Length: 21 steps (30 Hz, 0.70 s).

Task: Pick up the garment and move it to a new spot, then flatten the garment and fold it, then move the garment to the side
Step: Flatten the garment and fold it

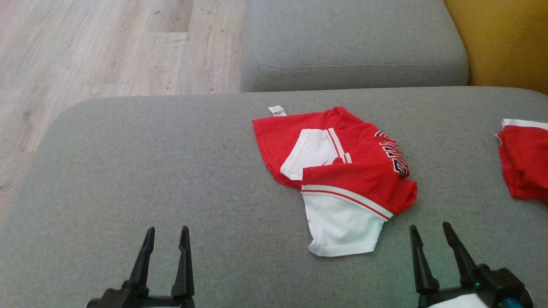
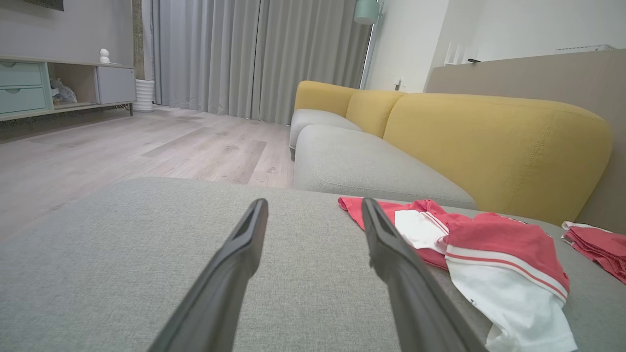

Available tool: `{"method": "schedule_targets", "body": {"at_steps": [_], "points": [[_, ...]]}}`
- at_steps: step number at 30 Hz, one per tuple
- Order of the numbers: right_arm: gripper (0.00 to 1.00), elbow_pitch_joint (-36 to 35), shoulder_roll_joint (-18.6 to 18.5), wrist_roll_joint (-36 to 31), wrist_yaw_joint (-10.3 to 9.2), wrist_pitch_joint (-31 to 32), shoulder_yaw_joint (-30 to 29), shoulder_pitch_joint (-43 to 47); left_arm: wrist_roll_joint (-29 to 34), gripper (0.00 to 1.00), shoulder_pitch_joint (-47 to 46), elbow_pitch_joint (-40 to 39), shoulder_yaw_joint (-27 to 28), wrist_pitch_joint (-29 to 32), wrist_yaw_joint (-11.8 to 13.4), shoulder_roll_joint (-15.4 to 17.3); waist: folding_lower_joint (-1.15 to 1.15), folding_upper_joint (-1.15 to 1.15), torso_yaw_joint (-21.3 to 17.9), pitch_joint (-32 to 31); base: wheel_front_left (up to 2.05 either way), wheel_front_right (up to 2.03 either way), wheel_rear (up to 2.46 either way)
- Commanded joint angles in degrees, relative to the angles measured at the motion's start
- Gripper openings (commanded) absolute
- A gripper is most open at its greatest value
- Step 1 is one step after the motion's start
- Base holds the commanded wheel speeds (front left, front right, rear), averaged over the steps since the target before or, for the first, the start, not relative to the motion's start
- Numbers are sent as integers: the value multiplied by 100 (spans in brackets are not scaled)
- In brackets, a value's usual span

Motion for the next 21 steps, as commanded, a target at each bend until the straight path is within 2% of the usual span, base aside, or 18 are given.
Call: {"method": "schedule_targets", "body": {"at_steps": [1,10,14,21], "points": [[100,-144,-34,-19,-4,-21,138,-173,-31,100,-227,-155,154,-54,15,-38,0,0,8,3,0,0,0],[100,-180,-34,-77,-4,-21,325,-210,-156,100,-315,103,-35,-54,-40,-39,0,0,-307,69,0,0,0],[100,-235,-34,-105,-4,-21,547,-269,-210,100,-601,417,-275,-54,-102,-39,0,0,-745,171,0,0,0],[100,-335,-34,-284,-4,-21,896,-401,-353,100,-1301,1329,-825,-54,-245,-39,0,0,-1791,409,0,0,0]]}}
